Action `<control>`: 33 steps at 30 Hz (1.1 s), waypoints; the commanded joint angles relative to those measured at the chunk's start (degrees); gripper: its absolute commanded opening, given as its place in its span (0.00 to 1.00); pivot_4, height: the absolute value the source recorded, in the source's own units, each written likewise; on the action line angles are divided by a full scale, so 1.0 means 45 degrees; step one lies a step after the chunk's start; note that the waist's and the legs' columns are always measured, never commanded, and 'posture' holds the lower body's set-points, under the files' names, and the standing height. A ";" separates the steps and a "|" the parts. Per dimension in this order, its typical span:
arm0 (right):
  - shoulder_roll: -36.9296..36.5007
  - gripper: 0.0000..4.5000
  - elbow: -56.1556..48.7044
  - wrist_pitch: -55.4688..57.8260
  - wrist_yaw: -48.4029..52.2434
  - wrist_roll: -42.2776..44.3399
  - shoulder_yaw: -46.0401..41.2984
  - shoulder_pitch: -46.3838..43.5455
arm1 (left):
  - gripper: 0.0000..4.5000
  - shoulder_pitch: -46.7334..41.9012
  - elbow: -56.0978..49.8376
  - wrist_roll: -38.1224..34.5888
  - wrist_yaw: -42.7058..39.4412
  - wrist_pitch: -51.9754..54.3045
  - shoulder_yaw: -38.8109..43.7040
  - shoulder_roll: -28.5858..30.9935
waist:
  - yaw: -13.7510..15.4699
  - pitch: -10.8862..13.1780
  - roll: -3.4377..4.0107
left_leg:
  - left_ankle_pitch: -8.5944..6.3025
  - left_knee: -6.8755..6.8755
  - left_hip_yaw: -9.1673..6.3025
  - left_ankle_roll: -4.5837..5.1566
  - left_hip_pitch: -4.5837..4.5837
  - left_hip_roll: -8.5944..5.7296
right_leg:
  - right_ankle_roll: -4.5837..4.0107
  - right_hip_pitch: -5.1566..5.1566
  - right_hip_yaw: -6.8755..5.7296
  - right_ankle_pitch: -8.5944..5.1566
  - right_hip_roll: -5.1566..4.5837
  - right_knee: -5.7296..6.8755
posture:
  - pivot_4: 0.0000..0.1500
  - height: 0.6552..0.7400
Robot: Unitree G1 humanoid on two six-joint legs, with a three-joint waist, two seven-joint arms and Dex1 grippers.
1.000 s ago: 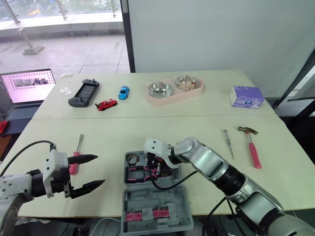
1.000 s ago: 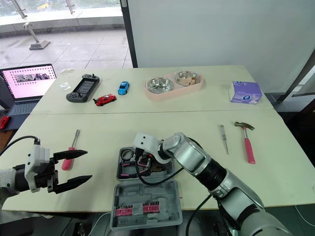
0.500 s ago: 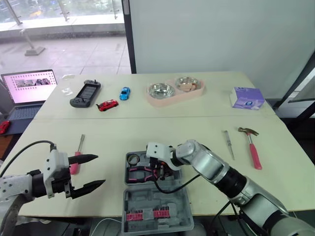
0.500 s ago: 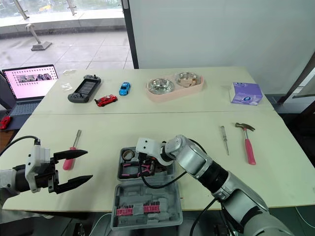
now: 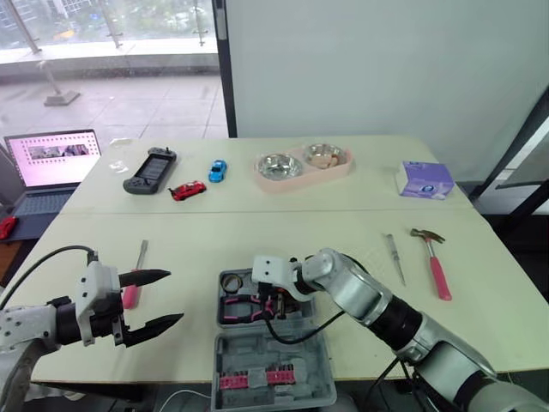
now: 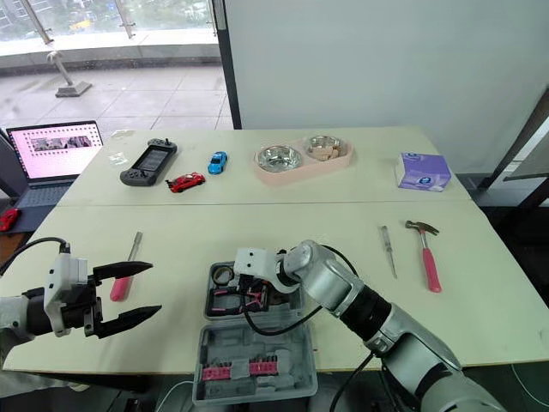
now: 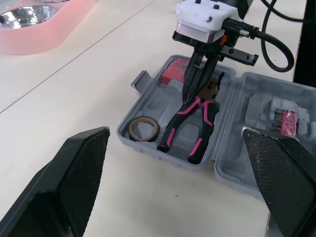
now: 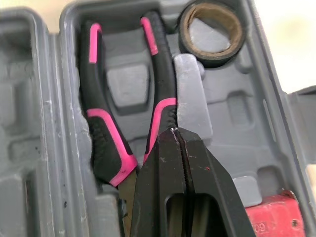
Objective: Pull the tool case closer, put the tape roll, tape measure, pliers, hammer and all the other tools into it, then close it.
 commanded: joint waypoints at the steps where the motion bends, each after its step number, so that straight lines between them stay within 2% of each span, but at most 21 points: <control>1: -0.0214 0.01 -0.1664 -0.1175 0.0488 0.1066 -0.1496 0.0415 | 1.00 0.0050 -0.0258 -0.0073 0.0136 -0.0013 0.0212 0.0007 | 0.0014 0.0045 0.0035 | 0.0003 0.0001 -0.0002 -0.0005 -0.0031 -0.0001 | 0.0001 -0.0025 0.0000 0.0001 0.0000 0.0000 | 1.00 0.81; 5: -0.0456 0.01 -0.3101 -0.0955 0.1310 0.1996 -0.1504 0.1310 | 1.00 0.0109 -0.0272 -0.0088 0.0199 -0.0017 0.0195 0.0000 | 0.0006 0.0084 0.0039 | 0.0020 -0.0030 -0.0005 -0.0032 -0.0156 0.0001 | -0.0002 -0.0180 0.0003 0.0005 0.0002 0.0012 | 1.00 0.81; 8: -0.0620 0.01 -0.2919 -0.1307 0.1210 0.1449 -0.0780 0.1846 | 1.00 0.0116 -0.0334 -0.0081 0.0253 -0.0007 0.0116 -0.0025 | -0.0002 0.0088 0.0040 | 0.0019 -0.0037 0.0006 -0.0032 -0.0170 0.0005 | -0.0007 -0.0190 0.0003 0.0001 0.0000 -0.0005 | 1.00 0.81; 12: -0.0361 0.01 -0.2178 -0.1507 0.0709 0.1182 -0.0800 0.2019 | 1.00 0.0090 -0.0389 -0.0156 0.0270 0.0067 0.0138 0.0024 | 0.0036 0.0114 0.0037 | 0.0019 -0.0022 0.0017 -0.0032 -0.0190 -0.0001 | -0.0010 -0.0190 0.0003 0.0005 -0.0007 -0.0013 | 1.00 0.81; 19: -0.0481 0.01 -0.1364 -0.1656 0.0611 0.0578 -0.0492 0.1974 | 1.00 0.0209 -0.0401 -0.0143 0.0211 0.0078 0.0226 0.0082 | 0.0025 0.0115 0.0037 | 0.0039 -0.0020 0.0008 -0.0059 -0.0179 0.0003 | -0.0021 -0.0190 0.0001 0.0011 0.0002 0.0009 | 1.00 0.81; 25: -0.0853 0.01 -0.0818 0.0166 0.0646 -0.0163 0.0293 0.1861 | 1.00 0.0312 -0.0433 -0.0048 0.0206 0.0011 0.0193 0.0062 | 0.0046 0.0112 0.0036 | 0.0039 -0.0021 0.0007 -0.0058 -0.0164 0.0003 | -0.0022 -0.0179 0.0001 0.0012 0.0001 0.0008 | 1.00 0.81; 29: -0.0903 0.01 -0.0421 0.0720 0.0640 -0.0340 0.0690 0.1757 | 1.00 0.0429 -0.0421 0.0106 0.0158 -0.0097 0.0098 0.0085 | 0.0085 0.0104 0.0038 | 0.0038 -0.0026 0.0009 -0.0057 -0.0085 0.0002 | -0.0023 -0.0099 0.0001 0.0009 -0.0002 0.0004 | 1.00 0.81; 33: -0.0444 0.01 -0.1238 -0.0214 0.0667 0.0691 -0.0443 0.1708 | 1.00 0.0483 -0.0278 0.0519 0.0232 -0.0185 -0.0106 0.0130 | 0.0088 0.0101 0.0033 | 0.0037 -0.0025 0.0006 -0.0057 -0.0067 0.0002 | -0.0022 -0.0076 0.0001 0.0005 -0.0002 0.0004 | 1.00 0.81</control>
